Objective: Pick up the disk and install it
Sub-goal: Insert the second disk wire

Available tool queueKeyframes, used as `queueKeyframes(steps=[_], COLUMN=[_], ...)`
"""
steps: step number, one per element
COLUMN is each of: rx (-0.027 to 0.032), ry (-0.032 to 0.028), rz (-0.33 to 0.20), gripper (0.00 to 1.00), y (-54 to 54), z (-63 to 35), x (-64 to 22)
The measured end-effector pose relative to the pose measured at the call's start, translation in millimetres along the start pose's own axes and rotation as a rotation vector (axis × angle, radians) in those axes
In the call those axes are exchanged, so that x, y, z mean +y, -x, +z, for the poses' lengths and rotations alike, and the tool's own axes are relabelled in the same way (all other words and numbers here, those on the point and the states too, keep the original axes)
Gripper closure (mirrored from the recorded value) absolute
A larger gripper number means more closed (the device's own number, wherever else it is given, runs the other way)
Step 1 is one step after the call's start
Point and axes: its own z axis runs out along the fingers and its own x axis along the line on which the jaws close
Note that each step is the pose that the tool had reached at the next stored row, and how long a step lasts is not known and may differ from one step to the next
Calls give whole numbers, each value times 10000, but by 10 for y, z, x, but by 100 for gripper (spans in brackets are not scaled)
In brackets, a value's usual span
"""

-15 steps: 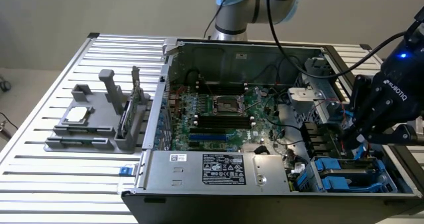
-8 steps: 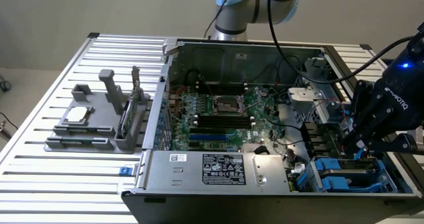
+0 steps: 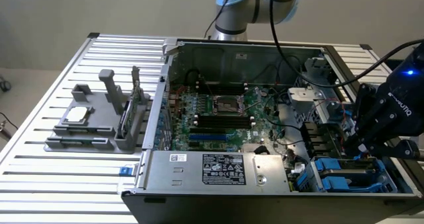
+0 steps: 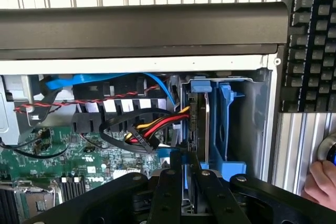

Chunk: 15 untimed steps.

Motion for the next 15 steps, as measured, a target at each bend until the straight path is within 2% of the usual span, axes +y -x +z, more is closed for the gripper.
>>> queueKeyframes(steps=[8, 15], rx=[118, 168], ry=[2, 1], rz=[-16, -22], gripper=[84, 84], y=[60, 86], z=[47, 78], x=[22, 38])
